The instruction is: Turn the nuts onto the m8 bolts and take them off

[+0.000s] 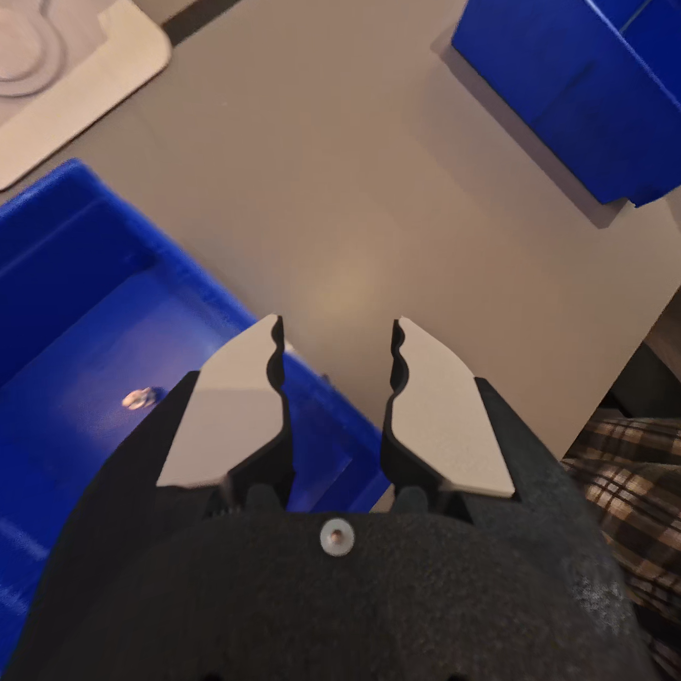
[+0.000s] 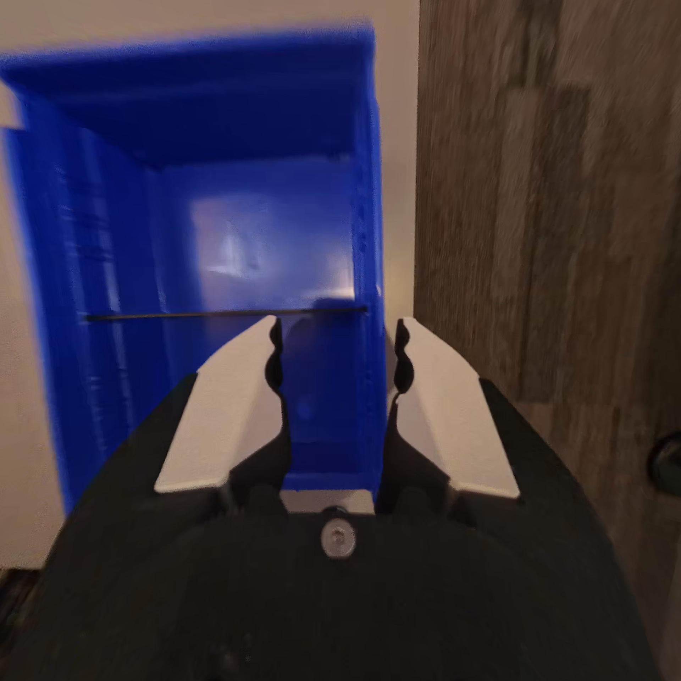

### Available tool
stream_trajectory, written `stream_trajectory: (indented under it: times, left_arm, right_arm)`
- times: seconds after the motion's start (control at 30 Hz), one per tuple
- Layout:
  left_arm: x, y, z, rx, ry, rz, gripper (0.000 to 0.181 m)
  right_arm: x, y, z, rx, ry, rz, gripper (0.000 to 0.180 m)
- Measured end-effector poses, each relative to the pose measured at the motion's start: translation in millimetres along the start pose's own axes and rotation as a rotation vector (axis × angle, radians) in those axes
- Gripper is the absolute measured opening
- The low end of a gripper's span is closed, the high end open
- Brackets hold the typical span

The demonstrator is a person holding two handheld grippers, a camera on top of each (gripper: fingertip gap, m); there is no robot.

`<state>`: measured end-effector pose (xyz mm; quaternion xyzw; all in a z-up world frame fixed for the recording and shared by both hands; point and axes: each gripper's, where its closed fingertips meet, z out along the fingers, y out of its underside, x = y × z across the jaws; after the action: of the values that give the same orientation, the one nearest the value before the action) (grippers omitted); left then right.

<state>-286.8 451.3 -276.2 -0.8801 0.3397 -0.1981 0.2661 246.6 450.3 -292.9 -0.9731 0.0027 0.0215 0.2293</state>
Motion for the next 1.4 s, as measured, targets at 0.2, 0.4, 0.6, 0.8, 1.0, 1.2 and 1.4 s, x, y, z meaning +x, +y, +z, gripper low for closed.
stream_trajectory:
  times: [0.2,0.4,0.6,0.8,1.0,1.2,1.4]
  left_arm:
    - [-79.8,21.5,-75.4,0.088,-0.182,-0.130,0.063]
    - [-139.3,81.1,-97.9,0.039,-0.320,-0.313,0.079]
    - [-155.3,130.3,-72.1,-0.106,-0.349,-0.421,0.083]
    - [-164.8,161.8,-56.2,-0.270,-0.388,-0.471,0.074]
    - [-167.7,183.1,-43.9,-0.394,-0.368,-0.512,0.048]
    - [-162.2,189.2,-38.3,-0.439,-0.248,-0.604,0.006]
    - [-181.4,204.5,-55.2,-0.447,-0.265,-0.655,0.004]
  right_arm:
    - [-111.4,-38.7,-90.6,0.367,0.011,-0.191,0.077]
    - [-268.8,-20.2,-81.9,0.510,-0.251,-0.388,0.083]
    - [-355.6,-9.1,13.0,0.430,-0.455,-0.420,0.078]
    - [-369.4,-10.3,71.3,0.436,-0.506,-0.391,0.063]
    - [-356.7,-12.6,86.5,0.506,-0.551,-0.315,0.053]
    - [-351.6,-11.2,83.7,0.508,-0.586,-0.290,0.049]
    - [-359.8,-1.7,88.0,0.457,-0.633,-0.279,0.048]
